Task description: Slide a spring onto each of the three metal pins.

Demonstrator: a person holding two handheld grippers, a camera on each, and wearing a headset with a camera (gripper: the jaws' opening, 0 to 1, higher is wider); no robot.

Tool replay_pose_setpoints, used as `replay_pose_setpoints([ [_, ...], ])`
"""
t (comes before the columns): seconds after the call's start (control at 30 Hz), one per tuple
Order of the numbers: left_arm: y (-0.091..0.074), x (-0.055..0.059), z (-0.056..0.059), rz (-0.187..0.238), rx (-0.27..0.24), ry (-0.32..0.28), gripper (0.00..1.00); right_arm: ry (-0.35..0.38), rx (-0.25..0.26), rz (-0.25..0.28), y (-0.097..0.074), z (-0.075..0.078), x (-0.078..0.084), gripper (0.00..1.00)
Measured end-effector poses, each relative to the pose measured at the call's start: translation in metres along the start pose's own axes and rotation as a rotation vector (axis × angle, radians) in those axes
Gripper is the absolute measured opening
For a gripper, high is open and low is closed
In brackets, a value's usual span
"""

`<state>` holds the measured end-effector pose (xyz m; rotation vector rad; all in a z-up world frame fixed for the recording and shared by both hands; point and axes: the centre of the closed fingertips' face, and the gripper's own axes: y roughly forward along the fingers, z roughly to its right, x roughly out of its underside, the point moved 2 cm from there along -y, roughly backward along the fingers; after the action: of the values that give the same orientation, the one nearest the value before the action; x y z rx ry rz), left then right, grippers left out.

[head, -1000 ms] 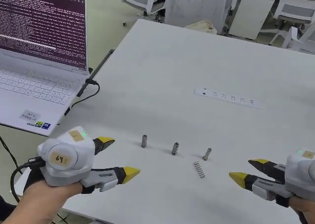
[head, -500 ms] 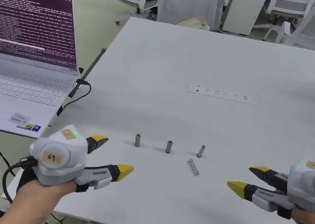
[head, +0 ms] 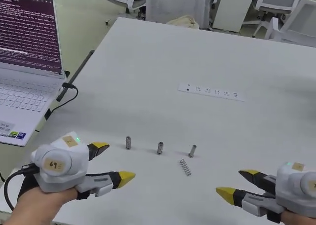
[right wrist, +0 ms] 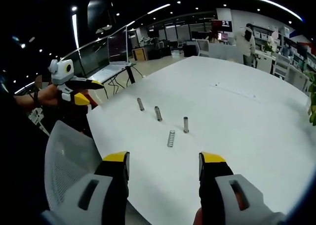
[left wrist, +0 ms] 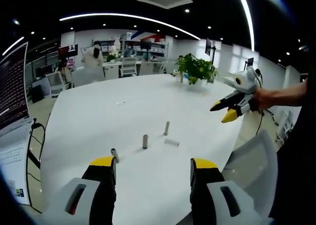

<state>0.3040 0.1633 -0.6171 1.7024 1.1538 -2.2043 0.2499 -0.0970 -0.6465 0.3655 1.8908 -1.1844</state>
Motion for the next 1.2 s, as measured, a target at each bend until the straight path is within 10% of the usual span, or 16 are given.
replay_pose_setpoints([
  [0.57, 0.058, 0.000, 0.041, -0.059, 0.156, 0.070, 0.55, 0.007, -0.007, -0.004, 0.001, -0.002, 0.003, 0.56],
  [1.2, 0.107, 0.001, 0.063, -0.129, 0.310, 0.183, 0.54, 0.009, -0.012, -0.030, 0.002, -0.006, 0.008, 0.56],
])
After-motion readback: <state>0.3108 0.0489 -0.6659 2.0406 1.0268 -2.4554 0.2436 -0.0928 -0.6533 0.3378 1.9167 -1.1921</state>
